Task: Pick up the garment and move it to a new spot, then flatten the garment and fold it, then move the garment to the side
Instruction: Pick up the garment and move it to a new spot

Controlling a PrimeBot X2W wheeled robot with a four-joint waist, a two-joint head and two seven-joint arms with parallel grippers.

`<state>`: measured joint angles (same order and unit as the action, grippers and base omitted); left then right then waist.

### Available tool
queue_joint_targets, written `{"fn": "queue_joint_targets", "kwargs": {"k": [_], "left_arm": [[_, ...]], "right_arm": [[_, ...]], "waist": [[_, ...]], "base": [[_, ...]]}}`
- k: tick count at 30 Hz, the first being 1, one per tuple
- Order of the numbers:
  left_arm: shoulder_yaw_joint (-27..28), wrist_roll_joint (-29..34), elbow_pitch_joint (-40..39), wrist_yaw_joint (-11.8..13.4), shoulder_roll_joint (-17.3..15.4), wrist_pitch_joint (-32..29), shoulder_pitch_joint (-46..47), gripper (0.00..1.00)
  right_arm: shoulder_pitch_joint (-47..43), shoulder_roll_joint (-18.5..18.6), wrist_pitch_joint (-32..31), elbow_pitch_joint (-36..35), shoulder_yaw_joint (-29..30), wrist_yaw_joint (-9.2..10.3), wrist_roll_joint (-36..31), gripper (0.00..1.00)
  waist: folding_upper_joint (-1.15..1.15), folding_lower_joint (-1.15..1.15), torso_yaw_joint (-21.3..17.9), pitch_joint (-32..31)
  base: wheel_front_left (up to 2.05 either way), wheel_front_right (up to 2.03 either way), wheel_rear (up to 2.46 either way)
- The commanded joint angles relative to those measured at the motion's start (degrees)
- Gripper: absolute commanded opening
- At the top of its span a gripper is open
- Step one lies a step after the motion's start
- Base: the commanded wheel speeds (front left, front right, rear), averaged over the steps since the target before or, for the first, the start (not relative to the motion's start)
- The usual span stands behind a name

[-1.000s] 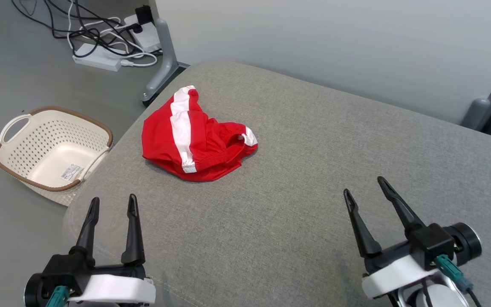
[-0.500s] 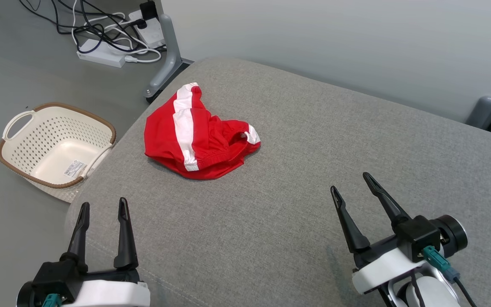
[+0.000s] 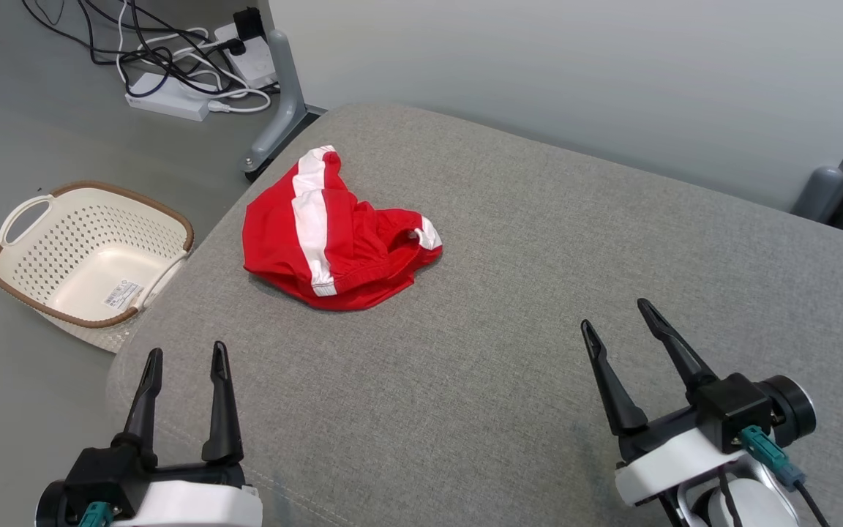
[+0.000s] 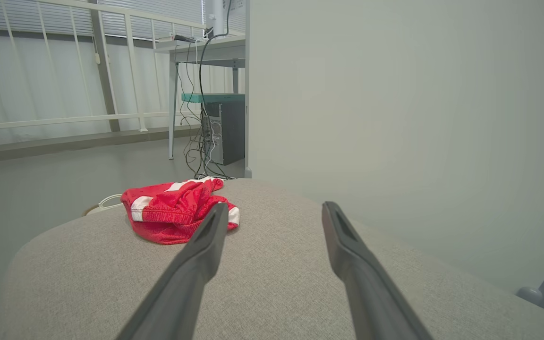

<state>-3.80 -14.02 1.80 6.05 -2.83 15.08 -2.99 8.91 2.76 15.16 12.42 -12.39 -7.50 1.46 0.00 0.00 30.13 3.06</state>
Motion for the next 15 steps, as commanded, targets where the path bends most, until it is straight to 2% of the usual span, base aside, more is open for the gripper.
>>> {"fn": "queue_joint_targets", "kwargs": {"k": [1, 3, 7, 15], "left_arm": [[0.1, 0.4, 0.3, -0.5, -0.2, 0.0, 1.2, 1.00], [0.4, -0.6, 1.7, -1.0, -0.2, 0.0, 1.9, 1.00], [0.2, -0.7, 5.7, -3.9, -0.2, 0.0, 5.5, 1.00], [2.1, 0.0, 17.4, -9.1, -1.0, 0.0, 17.5, 1.00]], "right_arm": [[0.0, 0.4, 0.1, -0.2, 0.5, 0.02, -0.3, 1.00], [0.3, 0.7, 0.1, -0.8, 1.3, 0.02, -0.7, 1.00], [0.5, 1.9, 0.1, -2.1, 3.5, 0.02, -0.7, 1.00], [5.2, 6.2, -0.6, -5.5, 4.4, 0.02, -1.4, 1.00]], "waist": [[0.00, 0.00, 0.0, 0.5], [0.00, 0.00, -0.1, 1.3], [0.00, 0.00, 0.0, 4.0], [0.00, 0.00, -4.0, 13.6]], "base": [[0.00, 0.00, 0.00], [0.00, 0.00, 0.00], [0.00, 0.00, 0.00], [0.00, 0.00, 0.00]]}}
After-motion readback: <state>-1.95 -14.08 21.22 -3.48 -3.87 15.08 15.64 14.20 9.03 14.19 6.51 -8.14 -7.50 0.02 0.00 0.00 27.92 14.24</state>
